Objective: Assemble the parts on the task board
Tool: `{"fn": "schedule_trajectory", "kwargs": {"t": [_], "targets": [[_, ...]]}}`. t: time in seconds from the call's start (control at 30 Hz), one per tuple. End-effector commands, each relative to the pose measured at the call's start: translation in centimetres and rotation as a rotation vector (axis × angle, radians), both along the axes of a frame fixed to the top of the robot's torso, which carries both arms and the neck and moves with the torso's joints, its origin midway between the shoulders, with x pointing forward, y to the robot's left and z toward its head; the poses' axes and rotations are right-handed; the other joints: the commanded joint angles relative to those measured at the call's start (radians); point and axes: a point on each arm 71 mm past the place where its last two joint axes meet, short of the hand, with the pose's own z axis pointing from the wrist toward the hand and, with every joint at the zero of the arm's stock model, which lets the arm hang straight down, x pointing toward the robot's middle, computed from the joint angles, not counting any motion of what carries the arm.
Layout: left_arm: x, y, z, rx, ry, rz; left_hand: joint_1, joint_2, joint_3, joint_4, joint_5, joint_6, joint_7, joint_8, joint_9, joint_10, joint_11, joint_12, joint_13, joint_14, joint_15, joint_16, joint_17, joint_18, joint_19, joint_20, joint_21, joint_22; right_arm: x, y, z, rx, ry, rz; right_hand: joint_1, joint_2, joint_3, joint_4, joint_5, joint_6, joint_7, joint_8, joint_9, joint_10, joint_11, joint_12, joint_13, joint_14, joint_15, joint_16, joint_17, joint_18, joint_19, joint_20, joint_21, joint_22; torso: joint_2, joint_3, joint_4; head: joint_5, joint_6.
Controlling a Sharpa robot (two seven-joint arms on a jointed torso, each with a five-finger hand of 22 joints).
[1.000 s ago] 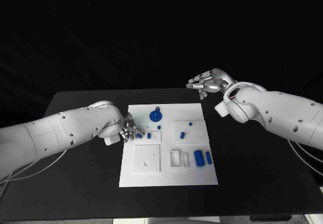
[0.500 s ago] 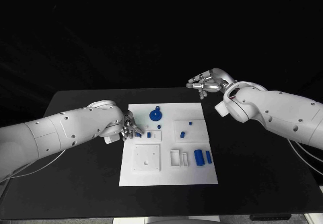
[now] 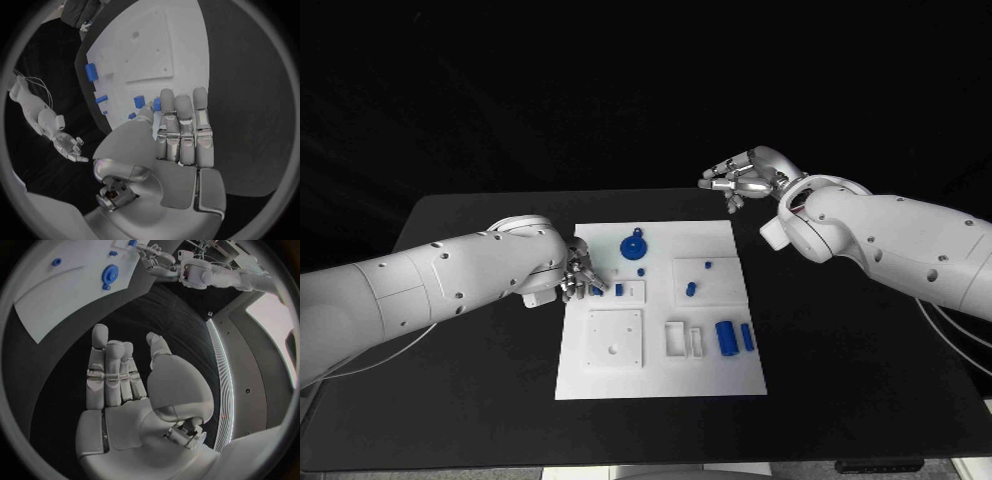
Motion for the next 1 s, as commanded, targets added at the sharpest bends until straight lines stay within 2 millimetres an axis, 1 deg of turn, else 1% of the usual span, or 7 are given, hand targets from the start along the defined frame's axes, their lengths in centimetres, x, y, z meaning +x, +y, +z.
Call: {"fn": "schedule_trajectory", "kwargs": {"t": [0.03,0.33,0.7,1.0], "targets": [[-0.07,-0.24,-0.03,0.011,-0.004,-0.031,0.023,0.022,0.068,-0.075,0.001,0.01,-0.01,0.007,0.0,0.005,-0.006,0.007,0.001,0.003,-0.003,0.005,0.002,-0.015,-0.005,0.0,0.008,0.02,-0.04,0.16,-0.06,-0.002,0.005,0.016,-0.01,0.003,-0.001,0.004,0.002,-0.005,0.001,-0.003,-0.001,-0.003,0.004,0.002,0.001,-0.004,0.001,0.003,-0.001,-0.001,0.0,0.001,-0.007,0.0,0.0,0.0001,0.0004,0.0,0.0],[-0.19,-0.57,0.01,0.0,-0.009,-0.05,0.024,0.022,0.067,-0.083,0.001,0.011,-0.01,0.006,-0.001,0.005,-0.006,0.008,0.002,0.004,-0.003,0.006,0.002,-0.015,-0.006,0.0,0.012,0.02,-0.04,0.19,-0.14,-0.002,0.007,0.017,-0.01,0.003,-0.001,0.004,0.002,-0.005,0.001,-0.003,-0.001,-0.003,0.004,0.002,0.001,-0.004,0.001,0.003,-0.001,-0.001,0.0,0.001,-0.007,0.0,0.0,0.0003,-0.0002,0.001,-0.001],[-0.23,-0.68,-0.03,0.006,-0.003,-0.068,0.024,0.023,0.066,-0.09,0.001,0.011,-0.01,0.006,-0.004,0.005,-0.006,0.008,0.002,0.004,-0.003,0.006,0.002,-0.015,-0.007,-0.001,0.016,0.02,-0.05,0.21,-0.21,-0.002,0.009,0.017,-0.01,0.003,-0.001,0.004,0.002,-0.005,0.001,-0.003,-0.001,-0.003,0.004,0.002,0.001,-0.004,0.001,0.003,-0.001,-0.001,0.0,0.001,-0.007,0.0,0.0,0.0003,-0.0005,0.0,-0.003],[-0.15,-0.63,-0.03,0.016,-0.006,-0.072,0.023,0.025,0.065,-0.094,0.001,0.012,-0.009,0.006,-0.006,0.005,-0.006,0.009,0.002,0.005,-0.003,0.006,0.002,-0.015,-0.008,-0.001,0.019,0.02,-0.06,0.19,-0.23,-0.002,0.009,0.017,-0.01,0.003,-0.001,0.004,0.002,-0.005,0.001,-0.003,-0.001,-0.003,0.004,0.002,0.001,-0.004,0.001,0.003,-0.001,-0.001,0.0,0.001,-0.007,0.0,0.0,0.0011,-0.0012,-0.001,-0.003]]}}
